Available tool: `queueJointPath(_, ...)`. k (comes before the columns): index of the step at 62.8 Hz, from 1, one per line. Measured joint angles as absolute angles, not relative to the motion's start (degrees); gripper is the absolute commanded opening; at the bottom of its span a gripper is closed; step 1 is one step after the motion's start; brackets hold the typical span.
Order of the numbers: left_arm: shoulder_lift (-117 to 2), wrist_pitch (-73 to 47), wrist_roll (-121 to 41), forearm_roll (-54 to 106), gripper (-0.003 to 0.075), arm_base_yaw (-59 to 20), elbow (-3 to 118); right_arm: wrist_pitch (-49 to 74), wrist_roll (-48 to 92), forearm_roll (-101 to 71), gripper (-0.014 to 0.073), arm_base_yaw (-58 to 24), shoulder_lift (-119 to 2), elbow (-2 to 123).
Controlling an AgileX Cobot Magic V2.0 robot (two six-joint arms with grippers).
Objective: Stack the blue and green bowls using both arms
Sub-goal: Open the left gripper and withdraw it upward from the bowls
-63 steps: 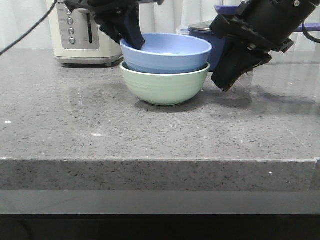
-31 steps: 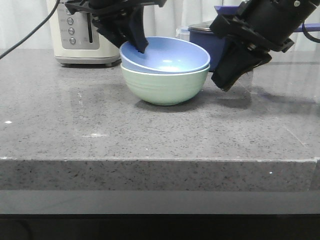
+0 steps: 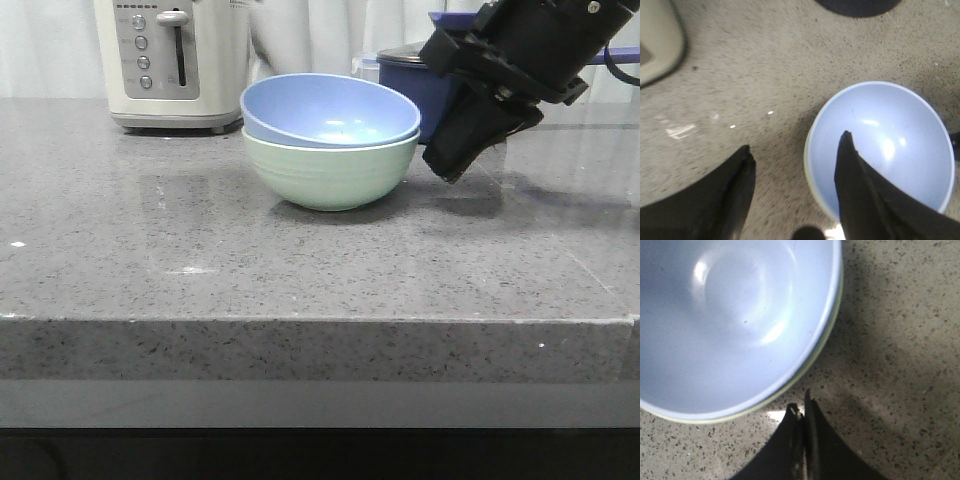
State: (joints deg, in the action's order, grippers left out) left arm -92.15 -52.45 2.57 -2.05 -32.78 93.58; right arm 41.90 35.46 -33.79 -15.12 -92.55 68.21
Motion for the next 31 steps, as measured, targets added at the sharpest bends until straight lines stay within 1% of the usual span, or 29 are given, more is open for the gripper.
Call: queueJointPath(31, -60.1, -50.3, 5.3, -4.5, 0.0368, -32.8, 63.9, 41.9, 35.6, -33.8, -0.0064, -15.1, -92.5, 68.2)
